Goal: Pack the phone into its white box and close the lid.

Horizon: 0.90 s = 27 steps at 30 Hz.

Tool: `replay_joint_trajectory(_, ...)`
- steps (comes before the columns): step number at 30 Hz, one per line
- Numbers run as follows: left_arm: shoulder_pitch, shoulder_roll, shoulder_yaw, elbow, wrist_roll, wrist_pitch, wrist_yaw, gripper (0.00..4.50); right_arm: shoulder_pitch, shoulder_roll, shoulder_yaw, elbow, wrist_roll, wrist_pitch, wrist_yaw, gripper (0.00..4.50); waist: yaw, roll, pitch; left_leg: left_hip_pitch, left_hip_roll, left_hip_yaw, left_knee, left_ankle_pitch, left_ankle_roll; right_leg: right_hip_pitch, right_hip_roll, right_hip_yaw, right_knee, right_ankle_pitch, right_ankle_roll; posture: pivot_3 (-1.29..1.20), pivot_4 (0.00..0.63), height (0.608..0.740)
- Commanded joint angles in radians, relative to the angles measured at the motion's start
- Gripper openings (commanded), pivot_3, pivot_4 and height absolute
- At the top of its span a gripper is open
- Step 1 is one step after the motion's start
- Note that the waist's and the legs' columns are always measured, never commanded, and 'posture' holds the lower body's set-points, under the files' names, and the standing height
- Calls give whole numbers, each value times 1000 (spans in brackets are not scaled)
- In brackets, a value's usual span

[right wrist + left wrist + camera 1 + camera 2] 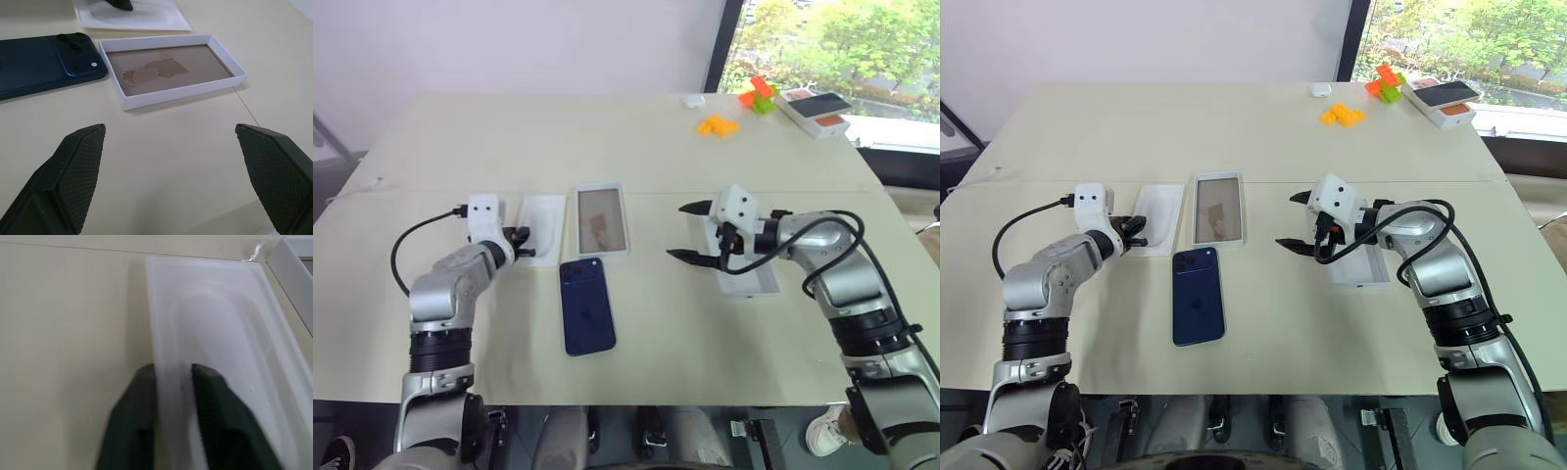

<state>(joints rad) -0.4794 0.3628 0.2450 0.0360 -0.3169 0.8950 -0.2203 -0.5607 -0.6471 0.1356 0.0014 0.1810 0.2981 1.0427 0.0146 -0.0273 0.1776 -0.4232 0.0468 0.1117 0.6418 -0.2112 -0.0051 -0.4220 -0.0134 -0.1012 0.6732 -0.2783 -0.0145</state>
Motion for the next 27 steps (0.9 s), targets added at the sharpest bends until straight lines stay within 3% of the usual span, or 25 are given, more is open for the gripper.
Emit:
replay_joint_trajectory(1, 16, -14, 3, 18, -9, 26, 4, 27, -13, -1, -20, -36, 12, -12, -6, 4500, -1, 0, 0, 1, 0, 0, 0, 0, 0, 1, 0, 0, 0, 0, 0, 0, 150, 737)
replay_joint_trajectory(6, 16, -41, 80, -14, -87, 51, -12, 27, -21, 0, -22, -28, 12, -16, -8, 4500, -1, 0, 0, 1, 0, 0, 0, 0, 0, 1, 0, 0, 0, 0, 0, 0, 150, 737)
replay_joint_trajectory(15, -22, -89, 344, -75, -349, 175, 31, 27, -21, -3, -24, -15, 6, -38, -12, 4500, -3, 0, 0, 1, 0, 0, 1, 0, 0, 1, 0, 0, 0, 0, 0, 0, 150, 737)
replay_joint_trajectory(27, -37, -197, 387, -173, -494, 184, 179, 27, -28, -1, -21, 15, 0, -59, -14, 4500, -2, -1, 1, 0, 0, 0, 2, 0, 0, 1, 0, 0, 0, 0, 0, 0, 150, 737)
